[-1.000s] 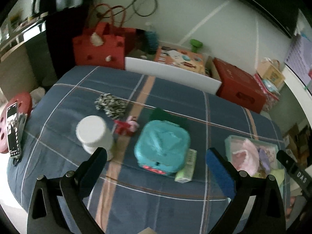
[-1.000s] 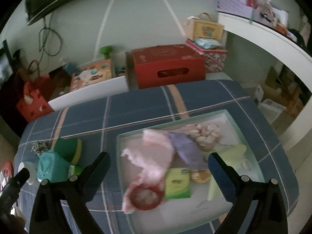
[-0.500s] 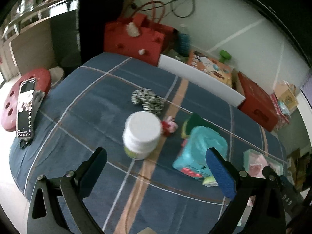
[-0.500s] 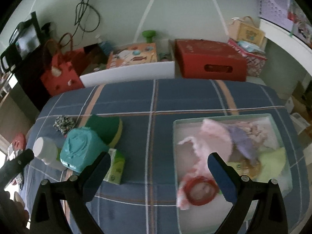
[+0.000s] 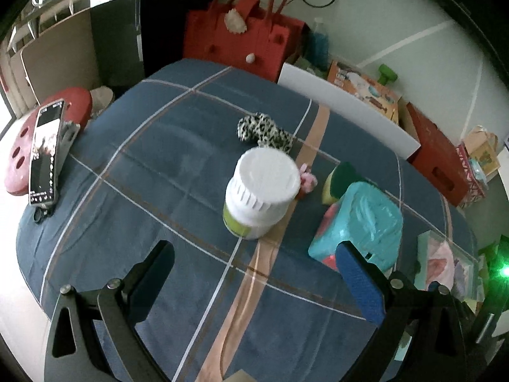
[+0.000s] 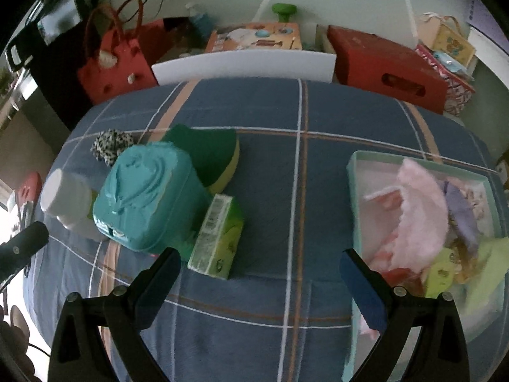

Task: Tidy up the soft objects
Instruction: 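Withdraw both grippers from the tray back toward the pile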

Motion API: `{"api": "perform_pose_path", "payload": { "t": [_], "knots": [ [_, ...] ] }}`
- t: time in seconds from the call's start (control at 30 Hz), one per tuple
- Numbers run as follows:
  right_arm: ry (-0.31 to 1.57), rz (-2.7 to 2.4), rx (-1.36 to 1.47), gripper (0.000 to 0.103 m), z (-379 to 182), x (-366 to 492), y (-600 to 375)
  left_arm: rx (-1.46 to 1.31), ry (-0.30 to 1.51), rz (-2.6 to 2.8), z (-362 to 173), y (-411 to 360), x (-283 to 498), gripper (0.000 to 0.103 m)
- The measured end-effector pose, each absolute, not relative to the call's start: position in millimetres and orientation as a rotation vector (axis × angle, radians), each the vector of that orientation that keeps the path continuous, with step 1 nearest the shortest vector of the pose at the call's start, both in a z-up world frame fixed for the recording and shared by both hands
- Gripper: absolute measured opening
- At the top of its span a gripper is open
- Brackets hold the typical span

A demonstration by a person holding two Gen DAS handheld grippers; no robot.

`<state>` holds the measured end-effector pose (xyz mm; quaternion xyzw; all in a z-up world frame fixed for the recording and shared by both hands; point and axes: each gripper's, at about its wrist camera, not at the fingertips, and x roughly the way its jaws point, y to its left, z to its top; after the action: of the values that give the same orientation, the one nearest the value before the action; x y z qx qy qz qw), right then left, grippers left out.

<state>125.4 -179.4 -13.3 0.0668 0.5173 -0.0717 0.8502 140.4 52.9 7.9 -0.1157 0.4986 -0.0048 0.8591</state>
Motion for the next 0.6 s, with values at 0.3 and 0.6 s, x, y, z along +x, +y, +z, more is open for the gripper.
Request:
{"api": "perform_pose_path", "payload": {
  "t": [0.3, 0.6],
  "knots": [
    [1.111, -0.143, 0.123, 0.101, -26.1, 132.6, -170.6, -0.283, 1.126, 0.02, -19.3, 55.1, 146.7, 0.101],
    [1.137, -0.151, 0.105, 0.101, -40.2, 138.7, -172.2, -0.304, 1.159, 0.018, -30.3, 53.4, 151.1, 0.101]
  ]
}}
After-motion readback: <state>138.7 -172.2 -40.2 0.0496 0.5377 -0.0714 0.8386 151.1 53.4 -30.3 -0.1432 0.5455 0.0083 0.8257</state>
